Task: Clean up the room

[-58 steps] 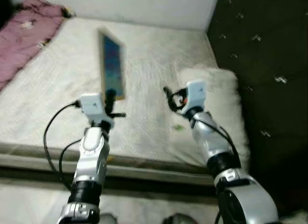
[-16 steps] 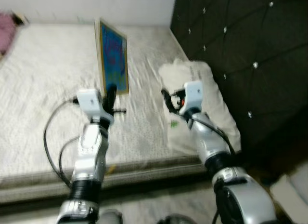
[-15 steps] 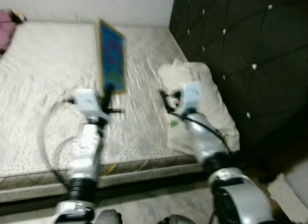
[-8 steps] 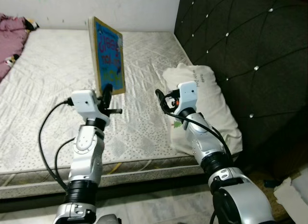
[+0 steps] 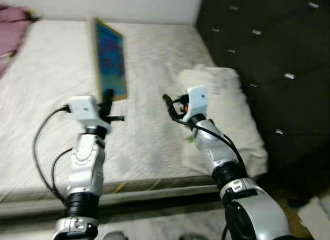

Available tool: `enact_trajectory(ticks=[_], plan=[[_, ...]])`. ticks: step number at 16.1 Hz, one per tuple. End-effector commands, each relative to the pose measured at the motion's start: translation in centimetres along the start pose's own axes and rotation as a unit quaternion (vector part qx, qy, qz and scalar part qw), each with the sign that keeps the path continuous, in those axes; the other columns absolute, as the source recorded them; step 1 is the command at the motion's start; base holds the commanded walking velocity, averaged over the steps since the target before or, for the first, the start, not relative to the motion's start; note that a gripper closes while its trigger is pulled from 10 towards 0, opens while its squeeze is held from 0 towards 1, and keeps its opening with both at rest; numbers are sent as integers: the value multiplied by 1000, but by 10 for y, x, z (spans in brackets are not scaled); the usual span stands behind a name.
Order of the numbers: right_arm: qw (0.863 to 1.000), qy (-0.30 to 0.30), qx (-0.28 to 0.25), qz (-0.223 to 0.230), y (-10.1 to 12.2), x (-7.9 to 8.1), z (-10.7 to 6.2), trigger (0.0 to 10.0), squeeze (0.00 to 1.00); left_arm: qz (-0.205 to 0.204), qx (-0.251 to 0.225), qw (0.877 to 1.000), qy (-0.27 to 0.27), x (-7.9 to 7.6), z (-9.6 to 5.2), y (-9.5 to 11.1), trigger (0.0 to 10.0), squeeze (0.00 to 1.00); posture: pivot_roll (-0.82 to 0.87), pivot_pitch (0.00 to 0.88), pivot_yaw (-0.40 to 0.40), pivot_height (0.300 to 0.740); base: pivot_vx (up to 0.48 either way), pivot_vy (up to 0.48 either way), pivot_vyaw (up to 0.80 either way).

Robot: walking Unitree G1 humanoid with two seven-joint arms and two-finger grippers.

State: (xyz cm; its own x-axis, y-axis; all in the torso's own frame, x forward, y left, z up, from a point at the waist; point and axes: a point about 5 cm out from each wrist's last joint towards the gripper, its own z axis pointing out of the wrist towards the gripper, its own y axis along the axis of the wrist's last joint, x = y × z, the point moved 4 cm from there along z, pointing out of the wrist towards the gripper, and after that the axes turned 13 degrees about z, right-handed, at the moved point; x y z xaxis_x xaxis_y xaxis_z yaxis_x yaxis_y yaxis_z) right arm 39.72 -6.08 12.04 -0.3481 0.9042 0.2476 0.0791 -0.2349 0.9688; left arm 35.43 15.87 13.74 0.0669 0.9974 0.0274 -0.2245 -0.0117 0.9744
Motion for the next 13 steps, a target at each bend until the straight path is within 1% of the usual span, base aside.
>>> enact_trajectory(ticks=[1,3,5,7,9,10,11,12,13], plan=[[1000,-14,-7,-4,6,-12,-2,10000,0,-5,-26,999,-29,-20,7,14,10000,0,37,0,-62,740,0,0,0],[1000,-14,-7,-2,6,-12,-2,10000,0,-7,-31,999,-28,-20,7,15,10000,0,38,0,-61,740,0,0,0],[1000,-16,-7,-1,6,-13,-2,10000,0,-1,-26,999,-31,-21,7,13,10000,0,38,0,-61,740,0,0,0],[1000,-16,-7,0,5,-13,-2,10000,0,-2,-19,1000,-18,-19,7,11,10000,0,37,0,-60,740,0,0,0],[1000,-24,-13,4,6,-18,-6,10000,0,-2,22,999,30,-6,3,-4,10000,0,28,0,-52,740,0,0,0],[999,-30,-18,7,7,-20,-8,10000,0,-1,32,999,41,-3,0,-7,10000,0,24,0,-49,740,0,0,0],[999,-38,-25,11,9,-25,-12,10000,0,24,66,996,55,-1,-3,-13,10000,0,24,0,-48,740,0,0,0],[999,-41,-27,10,9,-28,-15,10000,0,36,91,994,41,-5,-7,-18,10000,0,26,0,-52,740,0,0,0],[999,-45,-25,10,8,-32,-17,10000,0,16,74,997,14,-10,-10,-16,10000,0,28,1,-58,740,0,0,0]])
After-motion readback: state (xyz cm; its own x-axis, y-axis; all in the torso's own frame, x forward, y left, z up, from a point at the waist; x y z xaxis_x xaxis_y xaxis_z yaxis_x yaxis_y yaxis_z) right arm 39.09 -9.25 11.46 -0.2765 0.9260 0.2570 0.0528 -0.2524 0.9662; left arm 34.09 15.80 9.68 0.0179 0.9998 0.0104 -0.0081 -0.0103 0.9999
